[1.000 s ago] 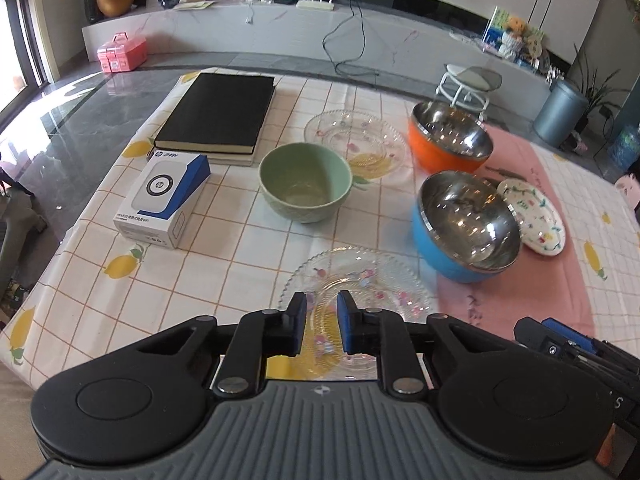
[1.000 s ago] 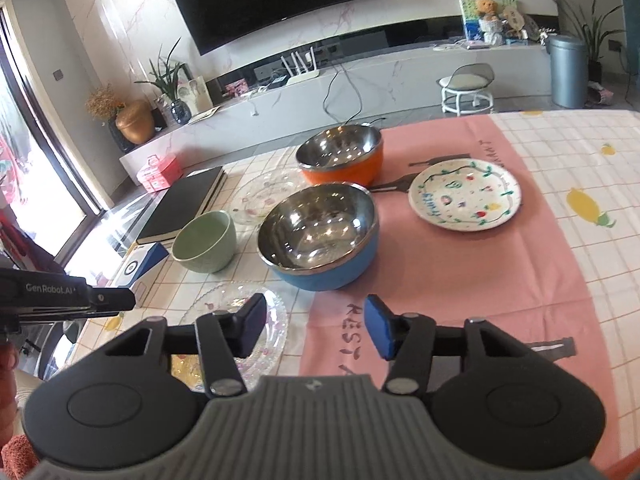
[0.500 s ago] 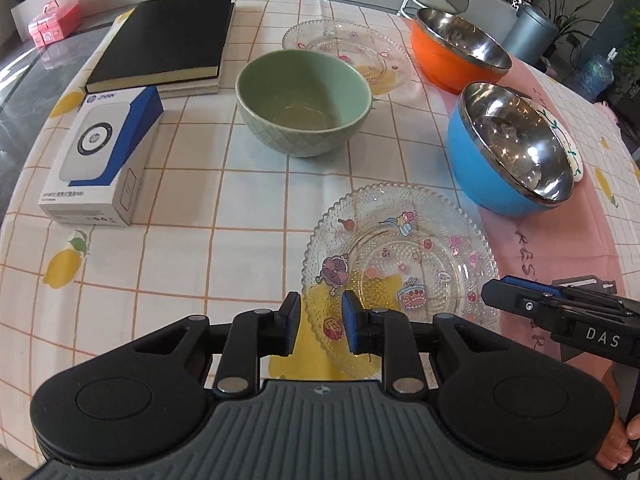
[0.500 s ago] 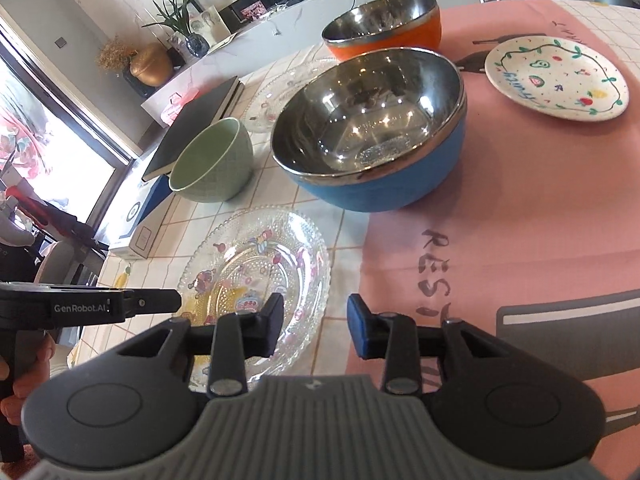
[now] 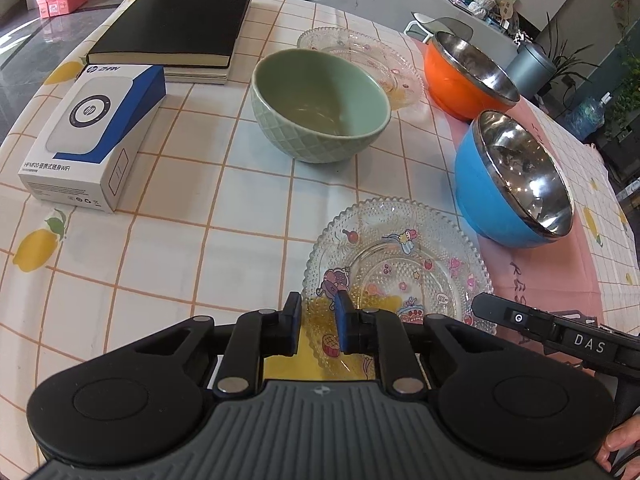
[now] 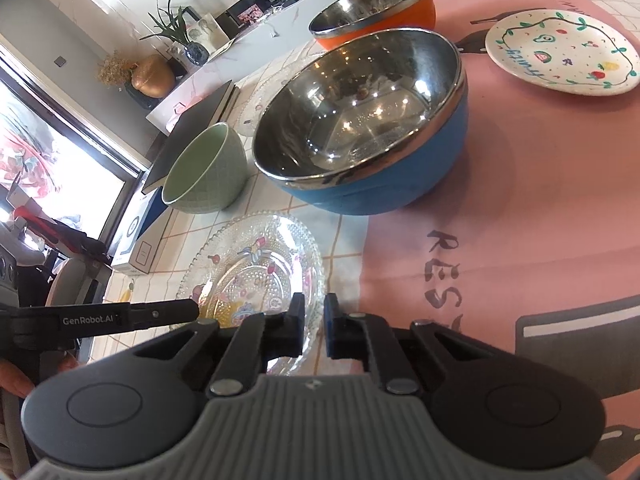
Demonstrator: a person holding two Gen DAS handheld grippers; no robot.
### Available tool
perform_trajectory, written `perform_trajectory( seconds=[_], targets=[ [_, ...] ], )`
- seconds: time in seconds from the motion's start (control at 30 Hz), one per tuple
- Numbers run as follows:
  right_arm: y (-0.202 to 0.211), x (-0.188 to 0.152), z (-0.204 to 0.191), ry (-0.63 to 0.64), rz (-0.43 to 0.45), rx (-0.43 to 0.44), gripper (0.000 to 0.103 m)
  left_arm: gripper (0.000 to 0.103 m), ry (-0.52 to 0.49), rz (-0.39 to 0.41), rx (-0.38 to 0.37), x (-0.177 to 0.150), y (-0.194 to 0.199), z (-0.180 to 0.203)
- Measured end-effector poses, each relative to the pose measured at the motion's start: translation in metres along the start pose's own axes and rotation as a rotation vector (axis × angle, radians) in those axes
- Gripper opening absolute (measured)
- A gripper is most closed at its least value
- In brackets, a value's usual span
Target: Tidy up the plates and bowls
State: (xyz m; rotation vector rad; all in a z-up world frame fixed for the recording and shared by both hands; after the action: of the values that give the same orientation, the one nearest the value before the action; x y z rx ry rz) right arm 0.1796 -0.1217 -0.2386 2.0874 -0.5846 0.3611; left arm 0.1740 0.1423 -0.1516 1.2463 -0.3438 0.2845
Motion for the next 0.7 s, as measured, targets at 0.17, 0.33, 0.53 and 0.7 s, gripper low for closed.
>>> perform_trajectory(
  seconds=[0.17, 0.33, 0.53, 0.7],
  targets=[
    [0.007, -0.002, 0.000, -0.001, -0.019, -0.024, 0.007, 0.016, -0.052, -0.005, 0.010, 0.001, 0.008, 0.014],
    [0.025, -0.006, 0.008, -0.038, -0.026, -0.018, 0.007, 0.016, -0.106, -0.009, 0.034, -0.002, 0.023, 0.039],
    [0.066, -0.015, 0.019, -0.053, -0.011, -0.002, 0.007, 0.015, -0.095, -0.012, 0.026, -0.014, 0.038, 0.071],
    [0.103, -0.025, 0.037, -0.056, 0.002, -0.011, 0.007, 0.015, -0.104, -0.021, 0.020, -0.031, 0.040, 0.104]
  ],
)
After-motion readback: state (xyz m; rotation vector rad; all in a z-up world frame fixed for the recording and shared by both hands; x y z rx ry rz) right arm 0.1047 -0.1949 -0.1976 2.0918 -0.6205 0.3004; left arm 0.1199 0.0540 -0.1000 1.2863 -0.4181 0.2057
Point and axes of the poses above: each gripper's, at about its wrist camera, not at the fingertips, and y roughly against the way its jaws point, z to its right, x to its top, the point moved 2 cm from there along -y, roughly the way its jaws point
